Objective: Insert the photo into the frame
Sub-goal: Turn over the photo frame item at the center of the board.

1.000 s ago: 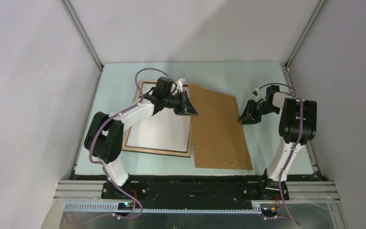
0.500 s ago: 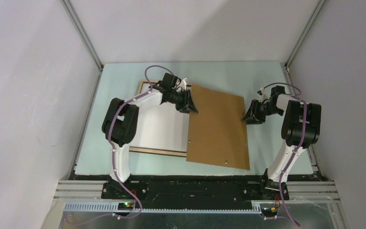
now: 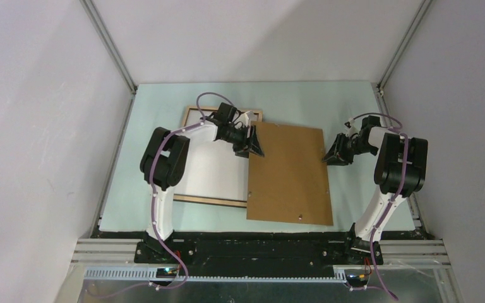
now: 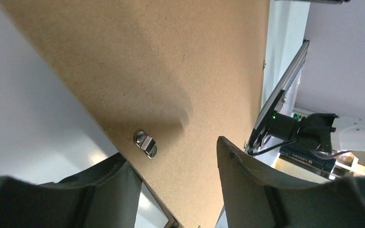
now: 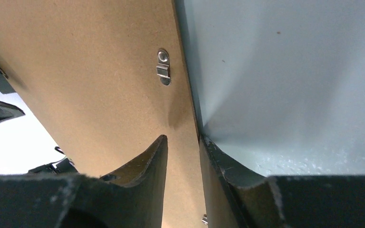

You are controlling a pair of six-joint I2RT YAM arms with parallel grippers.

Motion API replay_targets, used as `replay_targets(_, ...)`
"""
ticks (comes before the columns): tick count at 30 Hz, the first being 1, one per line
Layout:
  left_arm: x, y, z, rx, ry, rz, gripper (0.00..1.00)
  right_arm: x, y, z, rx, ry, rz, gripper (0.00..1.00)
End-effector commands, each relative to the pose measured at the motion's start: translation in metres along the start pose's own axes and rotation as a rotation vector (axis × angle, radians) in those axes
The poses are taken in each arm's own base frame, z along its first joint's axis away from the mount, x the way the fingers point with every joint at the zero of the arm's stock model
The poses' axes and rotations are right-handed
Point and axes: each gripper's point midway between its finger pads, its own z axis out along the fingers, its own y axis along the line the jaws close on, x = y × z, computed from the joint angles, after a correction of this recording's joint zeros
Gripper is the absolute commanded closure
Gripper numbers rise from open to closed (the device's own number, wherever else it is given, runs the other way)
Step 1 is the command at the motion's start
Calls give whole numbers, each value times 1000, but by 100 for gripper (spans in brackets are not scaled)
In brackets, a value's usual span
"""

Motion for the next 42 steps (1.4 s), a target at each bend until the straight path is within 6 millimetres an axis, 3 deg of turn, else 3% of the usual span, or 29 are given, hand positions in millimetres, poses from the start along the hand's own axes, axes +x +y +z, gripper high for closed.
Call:
replay_targets(1,14,-37,-10,147,43,93,40,4,0,1,-1,1,7,65)
replay_targets(6,24,-44,-18,178,55,108,44,6,0,2,8,0,2,65)
replay_targets(11,27,-49,-24,191,50,117,63,6,1,3,7,0,-1,65)
replay_targets(20,11,-54,-42,230,13,105,97,2,4,-4,-13,-20,0,66)
replay_targets(24,5,-52,-52,246,-5,102,100,0,12,-9,-40,-33,-8,66)
replay_targets(29,0,-51,-71,251,-45,114,100,-5,35,-21,-120,-62,-44,64)
replay_targets(35,-11,-49,-117,234,-138,142,100,-7,63,-36,-200,-96,-99,58)
replay_targets(38,-7,-44,-133,190,-144,161,100,-8,75,-42,-223,-110,-127,57)
replay_targets(42,16,-39,-154,142,-98,156,100,-10,92,-53,-246,-145,-173,56)
